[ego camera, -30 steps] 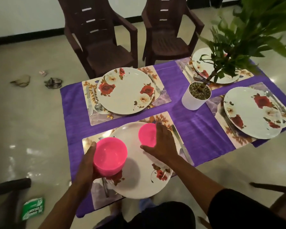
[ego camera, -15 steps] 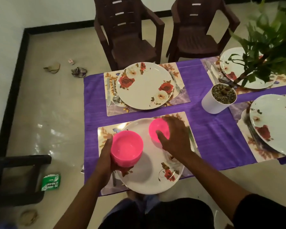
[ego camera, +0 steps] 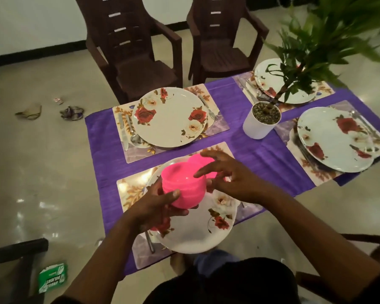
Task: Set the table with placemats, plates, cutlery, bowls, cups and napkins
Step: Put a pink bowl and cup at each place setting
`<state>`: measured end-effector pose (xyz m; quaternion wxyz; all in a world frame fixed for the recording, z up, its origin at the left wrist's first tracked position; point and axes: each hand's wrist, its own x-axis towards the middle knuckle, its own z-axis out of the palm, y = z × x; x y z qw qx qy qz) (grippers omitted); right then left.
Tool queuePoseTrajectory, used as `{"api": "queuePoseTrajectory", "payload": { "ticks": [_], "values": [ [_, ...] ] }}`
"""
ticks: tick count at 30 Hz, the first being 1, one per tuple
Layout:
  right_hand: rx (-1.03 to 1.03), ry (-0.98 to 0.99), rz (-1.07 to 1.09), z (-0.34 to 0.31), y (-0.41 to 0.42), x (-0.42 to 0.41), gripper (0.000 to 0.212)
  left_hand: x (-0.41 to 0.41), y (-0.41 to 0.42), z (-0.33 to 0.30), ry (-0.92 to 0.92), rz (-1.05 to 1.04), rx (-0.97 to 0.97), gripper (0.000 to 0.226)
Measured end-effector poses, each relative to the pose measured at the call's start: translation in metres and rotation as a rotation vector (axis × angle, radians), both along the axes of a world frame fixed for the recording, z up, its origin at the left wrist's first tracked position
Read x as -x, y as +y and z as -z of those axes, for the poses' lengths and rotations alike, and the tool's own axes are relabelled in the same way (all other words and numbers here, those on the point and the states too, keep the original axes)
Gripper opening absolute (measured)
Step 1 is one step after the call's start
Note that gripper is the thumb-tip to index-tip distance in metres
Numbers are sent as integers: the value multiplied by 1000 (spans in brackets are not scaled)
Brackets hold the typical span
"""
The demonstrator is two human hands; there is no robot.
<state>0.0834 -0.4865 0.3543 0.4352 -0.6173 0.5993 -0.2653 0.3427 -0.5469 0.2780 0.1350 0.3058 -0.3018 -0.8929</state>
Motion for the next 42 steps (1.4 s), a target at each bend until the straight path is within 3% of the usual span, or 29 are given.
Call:
{"api": "queuePoseTrajectory", "payload": {
  "ticks": [3, 9, 15, 18, 26, 32, 36, 40, 42],
  "values": [
    [99, 165, -43, -7, 12, 0, 27, 10, 5, -3, 7, 60, -35, 79],
    [55, 177, 20, -14, 22, 17, 19, 36, 13, -18, -60, 114, -30, 90],
    [44, 122, -19, -10, 37, 51, 13, 64, 25, -7, -68, 130, 66, 66],
    [30, 74, 7, -5, 43, 79, 13, 92, 33, -7, -99, 117, 95, 69],
    [158, 51, 185, -5, 67, 228, 13, 230, 61, -10, -223, -46, 211, 79],
    [118, 304, 333, 12, 92, 359, 20, 333, 83, -2, -274, -179, 189, 105],
    [115, 426, 388, 38, 99, 425, 21, 385, 95, 5, -247, -198, 196, 69],
    [130, 533, 506, 70, 90, 464, 22, 422, 102, 1, -328, -167, 274, 96],
    [129, 567, 552, 83, 83, 481, 22, 437, 102, 2, -355, -145, 311, 98]
  ]
}}
